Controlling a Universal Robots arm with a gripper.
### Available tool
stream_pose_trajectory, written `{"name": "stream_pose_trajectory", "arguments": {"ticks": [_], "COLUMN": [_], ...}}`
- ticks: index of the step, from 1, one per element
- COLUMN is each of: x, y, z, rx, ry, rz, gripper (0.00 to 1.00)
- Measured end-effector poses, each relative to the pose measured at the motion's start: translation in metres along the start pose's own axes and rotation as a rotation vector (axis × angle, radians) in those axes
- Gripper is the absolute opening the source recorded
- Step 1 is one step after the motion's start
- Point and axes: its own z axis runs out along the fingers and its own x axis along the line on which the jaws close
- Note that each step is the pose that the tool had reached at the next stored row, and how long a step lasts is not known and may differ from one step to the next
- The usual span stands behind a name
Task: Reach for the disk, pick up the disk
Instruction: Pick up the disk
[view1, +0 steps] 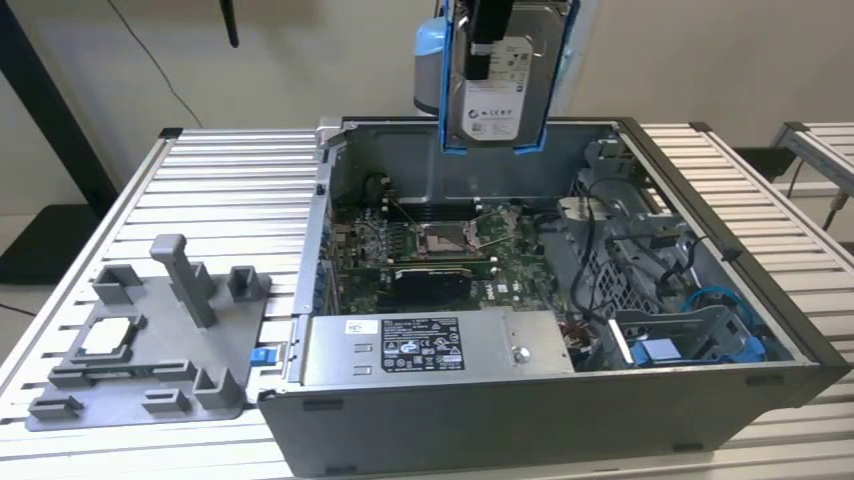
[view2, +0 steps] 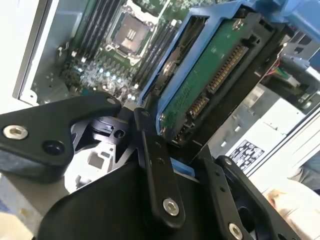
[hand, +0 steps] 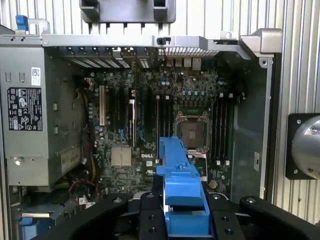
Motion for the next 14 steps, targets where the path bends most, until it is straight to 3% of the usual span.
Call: {"name": "stream_pose_trajectory", "arguments": {"ticks": [14], "x": [-0.0010], "y": [-0.0477], "z": [0.0010], "rx": [-0.0001], "ry": [0.0000], "rz": [0.000], "gripper": [0.00]}}
